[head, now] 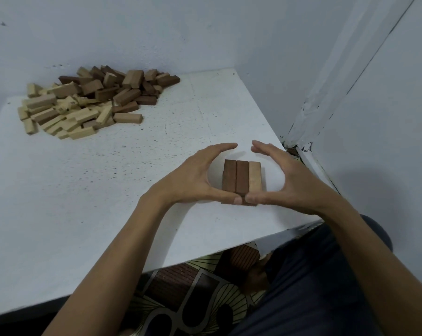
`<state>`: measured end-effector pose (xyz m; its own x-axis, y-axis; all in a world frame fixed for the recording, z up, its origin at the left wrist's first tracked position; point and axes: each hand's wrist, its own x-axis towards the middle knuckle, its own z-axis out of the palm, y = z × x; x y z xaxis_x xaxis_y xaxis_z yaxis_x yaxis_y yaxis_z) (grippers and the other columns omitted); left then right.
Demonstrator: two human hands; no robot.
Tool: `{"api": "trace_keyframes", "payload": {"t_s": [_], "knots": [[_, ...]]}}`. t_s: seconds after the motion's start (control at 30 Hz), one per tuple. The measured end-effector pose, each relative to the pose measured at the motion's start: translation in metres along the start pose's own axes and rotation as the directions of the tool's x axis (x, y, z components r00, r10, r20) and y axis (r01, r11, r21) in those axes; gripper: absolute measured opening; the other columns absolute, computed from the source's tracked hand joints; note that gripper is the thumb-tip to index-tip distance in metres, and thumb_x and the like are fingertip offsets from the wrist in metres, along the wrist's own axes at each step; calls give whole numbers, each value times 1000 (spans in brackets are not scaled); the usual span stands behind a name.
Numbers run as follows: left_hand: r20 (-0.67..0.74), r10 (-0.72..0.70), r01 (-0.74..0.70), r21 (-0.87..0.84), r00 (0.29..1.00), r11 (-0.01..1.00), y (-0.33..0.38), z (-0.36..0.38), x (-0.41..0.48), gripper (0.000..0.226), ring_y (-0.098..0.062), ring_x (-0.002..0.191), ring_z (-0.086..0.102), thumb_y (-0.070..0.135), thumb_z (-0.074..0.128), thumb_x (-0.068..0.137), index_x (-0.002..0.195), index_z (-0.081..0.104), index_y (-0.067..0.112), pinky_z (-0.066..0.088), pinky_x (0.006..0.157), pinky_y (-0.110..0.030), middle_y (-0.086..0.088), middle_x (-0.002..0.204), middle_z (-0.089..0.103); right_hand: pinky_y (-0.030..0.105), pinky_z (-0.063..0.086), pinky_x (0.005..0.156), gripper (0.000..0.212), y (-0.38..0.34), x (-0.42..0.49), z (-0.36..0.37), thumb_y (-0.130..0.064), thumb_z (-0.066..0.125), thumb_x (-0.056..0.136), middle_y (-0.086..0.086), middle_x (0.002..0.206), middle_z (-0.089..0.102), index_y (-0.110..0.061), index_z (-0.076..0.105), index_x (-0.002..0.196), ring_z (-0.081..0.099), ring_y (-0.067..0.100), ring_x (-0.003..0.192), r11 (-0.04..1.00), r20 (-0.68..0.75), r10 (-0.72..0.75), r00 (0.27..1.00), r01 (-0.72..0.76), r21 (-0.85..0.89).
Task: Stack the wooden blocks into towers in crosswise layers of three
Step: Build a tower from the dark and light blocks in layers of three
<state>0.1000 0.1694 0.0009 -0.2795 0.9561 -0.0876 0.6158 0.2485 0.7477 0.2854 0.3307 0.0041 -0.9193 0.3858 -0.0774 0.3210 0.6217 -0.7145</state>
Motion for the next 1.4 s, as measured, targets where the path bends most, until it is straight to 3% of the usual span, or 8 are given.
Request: {"api": "trace_keyframes", "payload": {"t_s": [0.13,0.33,0.5,0.63,0.83,1.03,1.27,1.4], "knots": [[-80,-13,9,-50,997,999,-6,-17,-6,83,4,137,34,76,66,67,141,40,51,30,110,-26,28,149,39,26,15,109,85,-23,18,-10,-73,58,73,-27,156,28,-46,30,149,11,-5,146,998,-25,-43,999,42,-40],[-250,-74,64,-50,965,997,-30,-58,-15,68,9,126,46,78,57,75,134,52,45,34,102,-23,28,140,49,20,27,103,61,-60,75,-8,-63,45,91,-19,148,44,-36,40,146,36,-3,132,989,7,-125,992,125,-83],[-466,-74,134,97,882,986,-71,-101,-16,40,-2,117,55,45,66,91,127,62,29,42,96,-26,15,129,60,28,42,103,46,-85,143,10,-42,46,102,-5,142,52,-26,44,145,51,11,125,976,25,-198,980,200,-82],[-563,-18,212,281,826,936,-112,-130,-5,26,-16,108,62,25,68,91,117,68,18,46,89,-33,3,116,70,25,41,97,47,-96,206,36,-31,45,104,3,146,49,-20,40,149,55,19,120,969,39,-216,976,219,-110],[-546,-37,366,508,837,779,-157,-156,13,36,-32,131,43,24,62,92,127,62,15,20,109,-46,-6,130,61,35,33,107,49,-102,271,70,-20,37,106,9,157,33,-9,30,153,42,29,135,895,155,-245,957,285,-344],[-491,-74,399,600,868,694,-168,-165,19,39,-30,134,39,30,60,93,128,60,15,14,112,-47,-7,133,58,47,45,90,43,-95,292,87,-17,35,104,14,152,31,-6,40,145,44,39,113,707,199,-268,942,333,-624],[-447,3,331,668,895,667,-160,-157,24,30,-32,129,46,34,66,91,116,67,17,16,114,-51,-7,124,63,41,41,72,24,-98,284,85,-20,44,102,14,138,43,-3,55,115,43,33,102,732,125,-312,942,323,-600],[-408,39,270,669,912,693,-147,-147,22,33,-30,124,49,32,68,88,116,63,16,16,115,-47,-6,118,62,37,35,69,8,-98,268,84,-15,50,98,11,103,56,-12,46,93,39,25,90,803,87,-288,954,290,-521]]}}
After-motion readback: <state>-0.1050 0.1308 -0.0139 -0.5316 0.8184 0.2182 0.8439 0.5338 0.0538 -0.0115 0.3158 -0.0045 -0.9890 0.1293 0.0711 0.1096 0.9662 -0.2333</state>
